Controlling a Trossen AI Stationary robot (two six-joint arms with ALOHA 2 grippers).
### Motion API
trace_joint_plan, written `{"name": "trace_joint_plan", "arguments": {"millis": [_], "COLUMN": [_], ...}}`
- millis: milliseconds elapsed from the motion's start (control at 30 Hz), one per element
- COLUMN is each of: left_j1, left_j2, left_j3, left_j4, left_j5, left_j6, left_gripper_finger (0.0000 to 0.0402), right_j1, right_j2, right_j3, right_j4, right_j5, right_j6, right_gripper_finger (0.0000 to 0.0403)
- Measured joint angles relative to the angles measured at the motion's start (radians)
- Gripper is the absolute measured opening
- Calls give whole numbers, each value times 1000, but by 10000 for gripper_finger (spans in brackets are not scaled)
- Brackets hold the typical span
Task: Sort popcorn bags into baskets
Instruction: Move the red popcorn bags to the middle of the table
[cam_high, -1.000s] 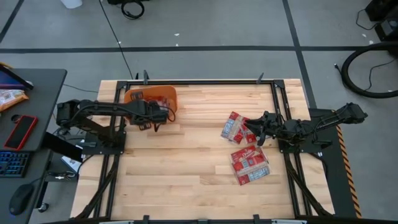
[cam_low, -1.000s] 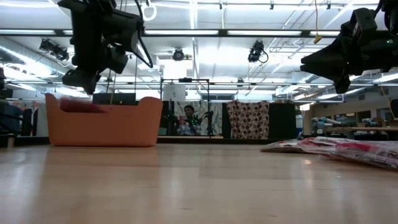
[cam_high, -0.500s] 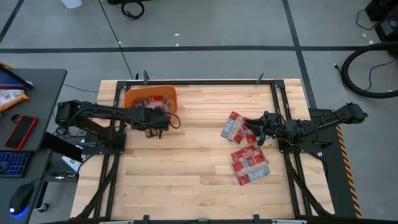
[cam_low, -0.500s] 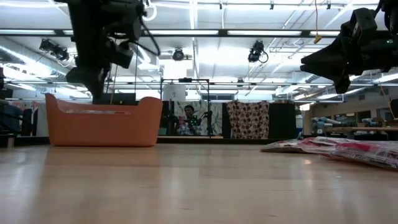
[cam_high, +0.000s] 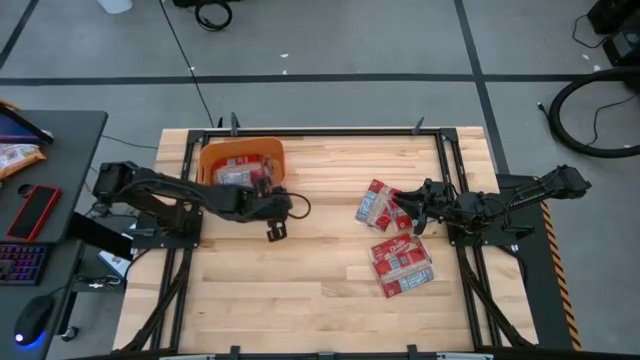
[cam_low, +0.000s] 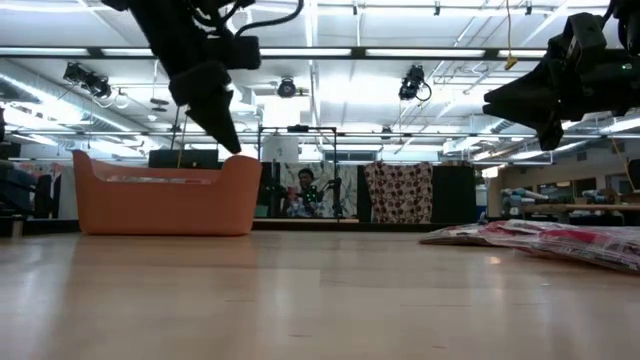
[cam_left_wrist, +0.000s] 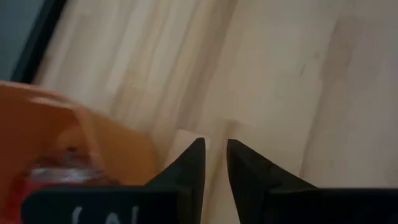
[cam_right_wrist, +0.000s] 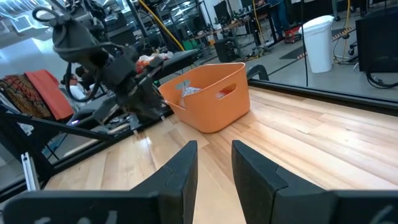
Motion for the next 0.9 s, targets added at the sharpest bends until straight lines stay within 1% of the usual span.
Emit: {"name": "trace_joint_plan", "arguments": {"millis": [167, 267, 400, 467, 533, 633, 700, 767, 900], "left_j1": [-51, -102, -182, -217, -239, -258, -265, -273, -295], "left_j2": [51, 58, 57, 57, 65, 70, 70, 70, 71], "left_j3": [0, 0, 0, 16, 31, 40, 46, 45, 44], "left_j4": [90, 140, 218, 226, 266, 297, 348, 366, 426], "left_j5": [28, 26, -53, -94, -125, -165, -174, -173, -170], "left_j6": [-20, 27, 97, 138, 168, 216, 238, 240, 242], "left_gripper_finger": [52, 45, 43, 43, 43, 43, 43, 43, 43], "right_j1": [0, 0, 0, 0, 0, 0, 0, 0, 0], "right_j2": [0, 0, 0, 0, 0, 0, 0, -2, 0], "right_j3": [0, 0, 0, 0, 0, 0, 0, 0, 0], "right_j4": [1, 1, 1, 1, 0, 18, 26, 43, 75], "right_j5": [0, 0, 0, 0, 0, -7, -7, -7, -10], "right_j6": [0, 0, 0, 0, 1, 47, 81, 112, 113], "right_gripper_finger": [103, 103, 103, 103, 103, 103, 103, 103, 103]}}
